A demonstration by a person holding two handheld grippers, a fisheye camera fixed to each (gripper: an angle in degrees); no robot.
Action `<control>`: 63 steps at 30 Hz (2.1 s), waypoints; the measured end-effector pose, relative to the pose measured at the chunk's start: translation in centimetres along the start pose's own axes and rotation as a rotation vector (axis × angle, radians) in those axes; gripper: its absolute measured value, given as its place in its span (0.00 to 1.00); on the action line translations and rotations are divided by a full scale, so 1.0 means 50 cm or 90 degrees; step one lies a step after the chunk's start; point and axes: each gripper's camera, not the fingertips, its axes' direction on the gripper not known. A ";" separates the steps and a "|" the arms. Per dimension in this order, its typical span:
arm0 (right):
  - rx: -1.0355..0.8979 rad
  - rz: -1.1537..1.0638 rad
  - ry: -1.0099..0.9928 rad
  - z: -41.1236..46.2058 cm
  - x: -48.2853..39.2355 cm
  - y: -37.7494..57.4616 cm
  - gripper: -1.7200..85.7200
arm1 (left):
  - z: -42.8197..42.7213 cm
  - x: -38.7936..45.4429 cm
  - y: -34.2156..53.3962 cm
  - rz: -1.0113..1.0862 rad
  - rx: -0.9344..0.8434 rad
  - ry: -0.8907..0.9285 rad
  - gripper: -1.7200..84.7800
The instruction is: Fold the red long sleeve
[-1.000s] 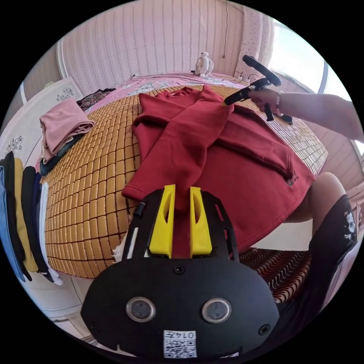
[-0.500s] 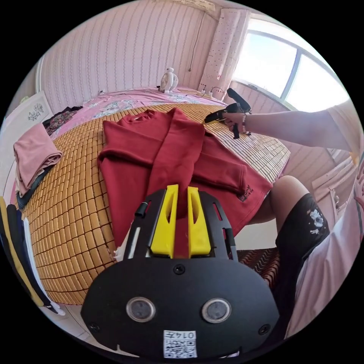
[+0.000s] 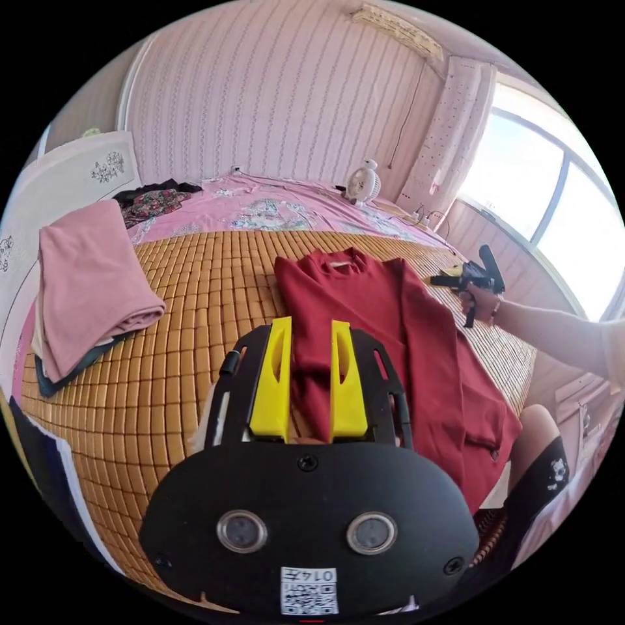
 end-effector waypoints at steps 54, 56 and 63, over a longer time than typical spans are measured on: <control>-0.215 0.117 -0.043 -0.292 -0.049 0.619 0.07 | -0.126 0.078 0.319 -0.152 -0.333 -0.003 0.09; -0.202 0.106 -0.051 -0.306 -0.063 0.606 0.06 | -0.131 0.086 0.310 -0.157 -0.334 0.019 0.07; -0.097 0.029 -0.093 -0.372 -0.134 0.482 0.05 | -0.199 0.136 0.238 -0.102 -0.269 0.059 0.06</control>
